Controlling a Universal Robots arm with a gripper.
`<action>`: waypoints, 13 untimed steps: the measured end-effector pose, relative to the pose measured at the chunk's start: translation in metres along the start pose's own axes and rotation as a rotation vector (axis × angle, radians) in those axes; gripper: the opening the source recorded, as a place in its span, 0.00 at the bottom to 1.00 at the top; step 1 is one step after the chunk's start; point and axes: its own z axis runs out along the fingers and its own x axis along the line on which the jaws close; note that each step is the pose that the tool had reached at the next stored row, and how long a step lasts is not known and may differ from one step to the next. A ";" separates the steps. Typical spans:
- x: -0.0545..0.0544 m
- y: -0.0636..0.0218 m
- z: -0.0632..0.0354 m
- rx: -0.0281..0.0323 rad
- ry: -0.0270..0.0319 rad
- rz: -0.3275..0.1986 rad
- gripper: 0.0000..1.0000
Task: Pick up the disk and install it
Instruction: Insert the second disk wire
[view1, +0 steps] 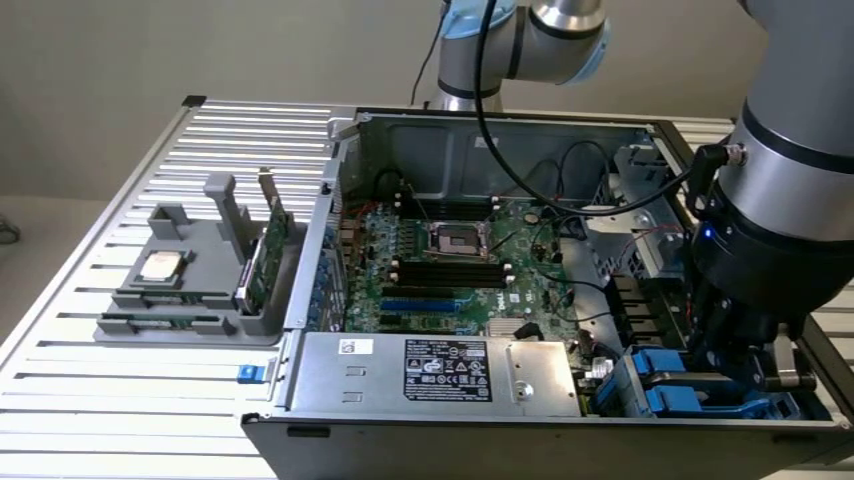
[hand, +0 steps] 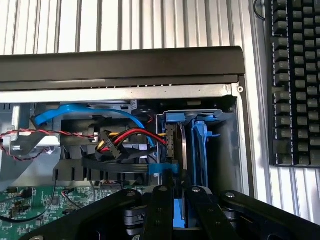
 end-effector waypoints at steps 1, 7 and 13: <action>0.000 -0.0002 0.0007 0.0000 -0.0012 0.002 0.16; 0.000 -0.0013 0.0056 0.0000 -0.0075 0.009 0.16; 0.000 -0.0016 0.0072 0.0042 -0.0106 0.014 0.16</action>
